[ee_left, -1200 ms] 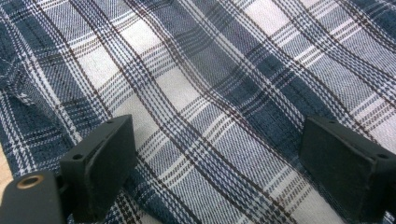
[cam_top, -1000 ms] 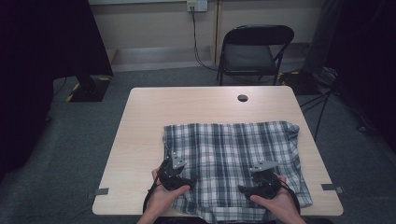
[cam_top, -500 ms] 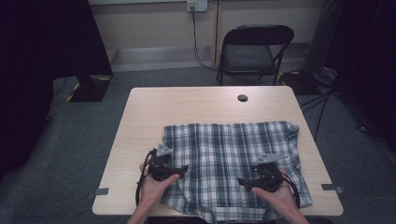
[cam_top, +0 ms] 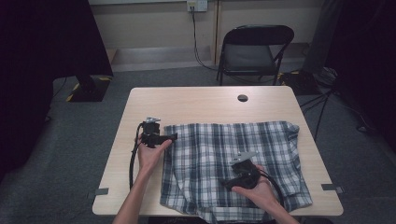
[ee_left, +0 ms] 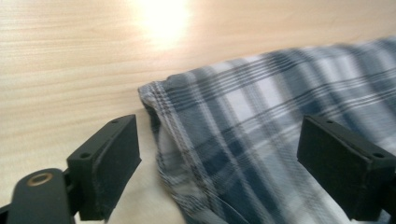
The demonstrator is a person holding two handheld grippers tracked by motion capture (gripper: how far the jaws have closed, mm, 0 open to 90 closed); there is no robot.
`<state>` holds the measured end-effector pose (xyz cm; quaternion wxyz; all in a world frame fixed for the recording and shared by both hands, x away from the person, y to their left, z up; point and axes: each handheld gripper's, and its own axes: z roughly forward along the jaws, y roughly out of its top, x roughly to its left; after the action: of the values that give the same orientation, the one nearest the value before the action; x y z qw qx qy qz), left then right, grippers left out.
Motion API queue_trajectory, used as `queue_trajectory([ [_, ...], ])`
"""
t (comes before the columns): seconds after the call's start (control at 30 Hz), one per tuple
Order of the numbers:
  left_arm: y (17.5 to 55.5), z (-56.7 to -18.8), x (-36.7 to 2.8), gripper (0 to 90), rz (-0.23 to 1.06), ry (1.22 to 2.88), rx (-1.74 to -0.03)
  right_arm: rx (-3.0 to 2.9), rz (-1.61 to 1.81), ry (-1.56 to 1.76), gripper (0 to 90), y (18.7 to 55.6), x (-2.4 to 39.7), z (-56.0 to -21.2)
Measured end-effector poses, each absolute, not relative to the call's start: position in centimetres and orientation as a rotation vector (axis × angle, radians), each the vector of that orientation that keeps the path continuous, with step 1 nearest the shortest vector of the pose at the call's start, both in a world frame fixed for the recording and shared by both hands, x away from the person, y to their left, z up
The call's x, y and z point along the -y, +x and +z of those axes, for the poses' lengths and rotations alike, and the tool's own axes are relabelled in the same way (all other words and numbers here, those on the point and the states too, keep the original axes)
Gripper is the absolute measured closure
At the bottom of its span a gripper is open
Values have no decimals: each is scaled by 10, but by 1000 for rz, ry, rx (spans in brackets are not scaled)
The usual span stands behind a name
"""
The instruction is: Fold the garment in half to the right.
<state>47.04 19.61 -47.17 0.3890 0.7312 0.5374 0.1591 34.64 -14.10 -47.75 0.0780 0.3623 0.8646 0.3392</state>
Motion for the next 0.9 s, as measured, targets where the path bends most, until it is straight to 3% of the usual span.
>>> queue_trajectory([
  [0.13,477,-487,-188,142,422,1923,-1354,-2611,987,1116,219,347,141,-484],
  [0.63,484,-497,-194,196,367,1800,-1441,-2585,959,1119,221,338,139,-485],
  [0.67,484,-497,-194,250,361,1812,-1424,-2590,959,1117,221,338,139,-485],
  [0.9,481,-498,-182,331,403,1858,-1377,-2596,955,1106,220,335,139,-485],
])
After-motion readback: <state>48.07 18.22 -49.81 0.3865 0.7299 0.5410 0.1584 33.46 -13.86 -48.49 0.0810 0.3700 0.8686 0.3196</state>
